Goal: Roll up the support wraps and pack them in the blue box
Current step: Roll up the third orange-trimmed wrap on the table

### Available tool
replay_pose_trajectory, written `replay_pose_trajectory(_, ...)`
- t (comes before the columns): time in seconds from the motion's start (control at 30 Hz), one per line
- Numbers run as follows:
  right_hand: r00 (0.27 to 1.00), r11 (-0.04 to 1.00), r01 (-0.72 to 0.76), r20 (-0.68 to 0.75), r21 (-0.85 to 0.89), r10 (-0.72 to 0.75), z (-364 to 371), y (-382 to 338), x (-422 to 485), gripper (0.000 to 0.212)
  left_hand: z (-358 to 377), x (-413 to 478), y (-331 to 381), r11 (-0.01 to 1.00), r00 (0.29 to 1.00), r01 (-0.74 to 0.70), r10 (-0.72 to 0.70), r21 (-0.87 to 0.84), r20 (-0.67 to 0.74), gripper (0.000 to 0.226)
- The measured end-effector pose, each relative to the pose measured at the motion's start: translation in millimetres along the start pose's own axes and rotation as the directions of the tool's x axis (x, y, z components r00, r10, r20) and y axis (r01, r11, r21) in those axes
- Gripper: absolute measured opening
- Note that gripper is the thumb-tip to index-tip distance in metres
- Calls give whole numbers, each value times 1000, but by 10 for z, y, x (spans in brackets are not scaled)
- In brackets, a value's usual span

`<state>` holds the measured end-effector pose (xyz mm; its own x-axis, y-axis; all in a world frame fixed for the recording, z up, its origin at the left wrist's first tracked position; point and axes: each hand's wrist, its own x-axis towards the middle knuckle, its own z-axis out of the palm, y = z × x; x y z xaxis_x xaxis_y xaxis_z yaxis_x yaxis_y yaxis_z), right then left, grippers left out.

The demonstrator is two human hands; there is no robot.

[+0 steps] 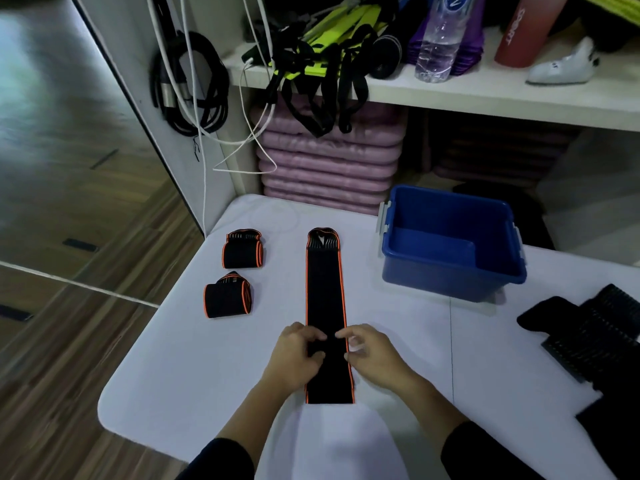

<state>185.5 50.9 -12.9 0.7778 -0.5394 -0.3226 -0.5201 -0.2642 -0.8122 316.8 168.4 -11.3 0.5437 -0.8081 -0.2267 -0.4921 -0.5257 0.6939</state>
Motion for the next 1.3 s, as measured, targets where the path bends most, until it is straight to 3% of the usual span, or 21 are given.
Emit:
replay_pose_trajectory(0.17, 967, 965, 154, 233, -211, -103, 64, 117, -319, 42, 80, -288, -158, 991, 982, -108, 95, 73, 165, 27)
replay_pose_trajectory(0.3, 966, 921, 219, 202, -323, -159, 194, 206, -394, 60, 149, -390, -227, 971, 966, -182, 148, 153, 210, 48)
replay_pose_trajectory(0.43, 961, 865, 276, 133, -419, -243, 312, 257, -386, 55, 215, -450, -227, 918, 959, -275, 240, 286, 152, 48)
replay_pose_trajectory(0.63, 978, 913, 206, 86, -351, -188, 282, 239, -364, 33, 222, -447, -278, 952, 967, -238, 213, 194, 143, 32)
replay_pose_trajectory(0.77, 997, 966, 72, 45, -247, -62, 289, 203, -322, 21, 187, -410, -210, 995, 991, -90, 87, 32, 102, 16)
replay_pose_trajectory(1.0, 983, 985, 57, -161, -164, -83, 379, 171, -235, 17, 251, -327, -219, 999, 994, 26, -31, -46, -101, 21)
replay_pose_trajectory(1.1, 956, 972, 136, -232, -194, -180, 379, 182, -198, 9, 276, -325, -222, 999, 983, -44, 48, 29, -178, 12)
replay_pose_trajectory(1.17, 952, 952, 193, -191, -238, -241, 354, 225, -187, 6, 277, -327, -253, 988, 975, -139, 147, 62, -164, 5)
replay_pose_trajectory(1.3, 963, 930, 243, -48, -275, -266, 242, 320, -207, 39, 222, -332, -383, 962, 963, -254, 262, 97, -70, 31)
